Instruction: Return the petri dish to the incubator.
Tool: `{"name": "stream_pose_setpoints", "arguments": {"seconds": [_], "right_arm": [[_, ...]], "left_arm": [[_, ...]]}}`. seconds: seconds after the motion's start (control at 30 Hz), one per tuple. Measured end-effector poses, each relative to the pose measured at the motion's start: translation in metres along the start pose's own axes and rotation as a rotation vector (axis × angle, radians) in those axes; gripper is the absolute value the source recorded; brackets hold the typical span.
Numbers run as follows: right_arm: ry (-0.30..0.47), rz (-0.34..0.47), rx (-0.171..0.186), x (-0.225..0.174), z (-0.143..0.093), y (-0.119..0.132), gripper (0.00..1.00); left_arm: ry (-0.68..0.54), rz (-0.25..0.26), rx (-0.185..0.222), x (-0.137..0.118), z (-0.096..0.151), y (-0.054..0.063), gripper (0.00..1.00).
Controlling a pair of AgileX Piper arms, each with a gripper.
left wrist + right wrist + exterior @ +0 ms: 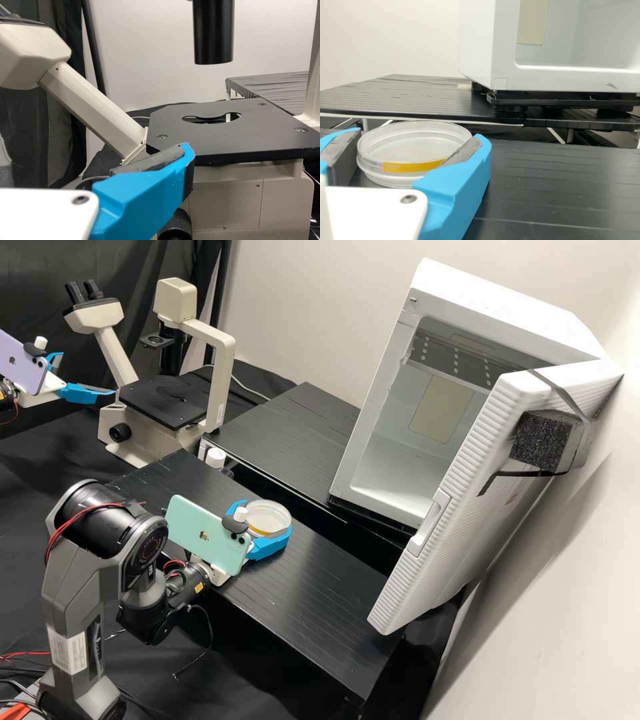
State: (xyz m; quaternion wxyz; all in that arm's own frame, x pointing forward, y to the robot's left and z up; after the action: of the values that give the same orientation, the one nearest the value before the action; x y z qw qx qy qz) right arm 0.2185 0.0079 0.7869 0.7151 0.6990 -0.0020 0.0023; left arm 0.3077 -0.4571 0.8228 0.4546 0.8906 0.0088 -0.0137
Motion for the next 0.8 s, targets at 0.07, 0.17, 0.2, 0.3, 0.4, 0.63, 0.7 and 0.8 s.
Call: {"name": "stream_pose_setpoints", "arguments": {"seconds": [0.07, 0.17, 0.2, 0.3, 0.4, 0.63, 0.7, 0.8], "right_arm": [[0.007, -0.002, -0.003, 0.000, 0.001, 0.002, 0.00], [0.020, -0.007, -0.015, -0.001, 0.004, 0.010, 0.00], [0.020, 0.000, -0.013, -0.002, 0.006, 0.016, 0.00], [-0.011, 0.023, -0.001, -0.004, 0.014, 0.029, 0.00], [-0.047, 0.092, 0.010, -0.001, 0.022, 0.050, 0.00], [-0.028, 0.299, -0.011, 0.025, 0.027, 0.108, 0.00], [-0.015, 0.336, -0.025, 0.036, 0.028, 0.121, 0.00], [0.012, 0.387, -0.045, 0.055, 0.027, 0.144, 0.00]], "left_arm": [[0.000, 0.000, 0.000, 0.000, 0.000, 0.000, 1.00], [0.000, 0.000, 0.000, 0.000, 0.000, 0.000, 1.00], [0.000, 0.000, 0.000, 0.000, 0.000, 0.000, 1.00], [0.000, 0.000, 0.000, 0.000, 0.000, 0.000, 1.00], [0.000, 0.000, 0.000, 0.000, 0.000, 0.000, 1.00], [0.000, 0.000, 0.000, 0.000, 0.000, 0.000, 1.00], [0.000, 0.000, 0.000, 0.000, 0.000, 0.000, 1.00], [0.000, 0.000, 0.000, 0.000, 0.000, 0.000, 1.00]]}}
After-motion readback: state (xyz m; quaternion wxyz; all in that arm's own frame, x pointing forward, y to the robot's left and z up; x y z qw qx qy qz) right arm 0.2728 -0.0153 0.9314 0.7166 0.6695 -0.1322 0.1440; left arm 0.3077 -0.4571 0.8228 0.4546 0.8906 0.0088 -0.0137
